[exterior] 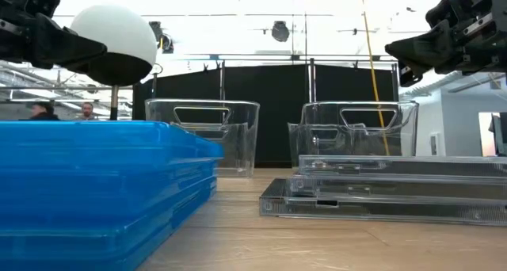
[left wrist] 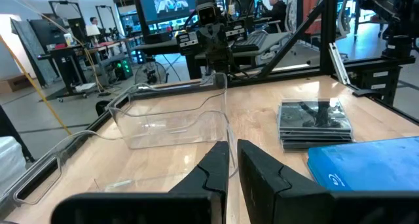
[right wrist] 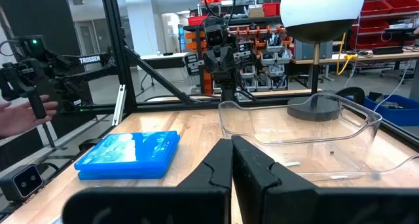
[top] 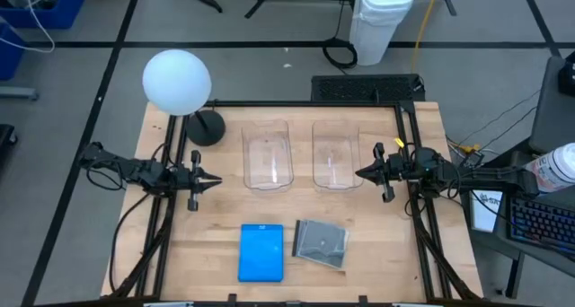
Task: Pick & place jewel cases by type
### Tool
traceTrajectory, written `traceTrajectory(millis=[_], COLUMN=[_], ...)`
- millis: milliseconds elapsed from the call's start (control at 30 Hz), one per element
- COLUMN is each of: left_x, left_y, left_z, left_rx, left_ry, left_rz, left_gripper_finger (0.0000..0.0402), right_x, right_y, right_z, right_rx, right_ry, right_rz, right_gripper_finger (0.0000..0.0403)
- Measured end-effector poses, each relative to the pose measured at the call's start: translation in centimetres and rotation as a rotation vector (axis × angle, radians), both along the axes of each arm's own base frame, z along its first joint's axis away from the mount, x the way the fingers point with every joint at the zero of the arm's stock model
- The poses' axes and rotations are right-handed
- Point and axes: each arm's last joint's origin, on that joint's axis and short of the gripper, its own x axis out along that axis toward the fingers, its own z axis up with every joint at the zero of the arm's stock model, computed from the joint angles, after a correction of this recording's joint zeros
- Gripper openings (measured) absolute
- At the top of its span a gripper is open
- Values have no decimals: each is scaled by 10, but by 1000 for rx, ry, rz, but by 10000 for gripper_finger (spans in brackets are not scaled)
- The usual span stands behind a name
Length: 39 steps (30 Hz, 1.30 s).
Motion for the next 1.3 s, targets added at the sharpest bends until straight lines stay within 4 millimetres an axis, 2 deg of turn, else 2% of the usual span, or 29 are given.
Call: traceTrajectory(millis=[267,633,800,900,967,1067,1167,1300], left_x=[0,0,0,-2,-2,1,12,37], left_y=[0,0,0,-1,-3,-6,-14,-30], left_z=[0,3,7,20,30,44,62,91], left_rx=[-9,-180,-330,-347,-345,-333,-288,-198], left_ry=[-3,-33,-74,-106,-67,28,139,281], left_rz=[0,3,0,-67,-118,-97,-65,-22], left_gripper_finger=[42,42,42,42,42,42,42,42], right_x=[0,0,0,0,-1,-1,-2,-2], right_y=[0,0,0,0,0,0,0,0], right_z=[0,1,4,5,7,12,14,14], right_rx=[-8,-32,-61,-40,-21,-23,-3,6], right_ry=[-1,-8,-45,-58,-75,-128,-149,-146], right_rz=[-1,-2,-5,-3,-2,-1,4,5], right_gripper_finger=[0,0,0,0,0,0,0,0])
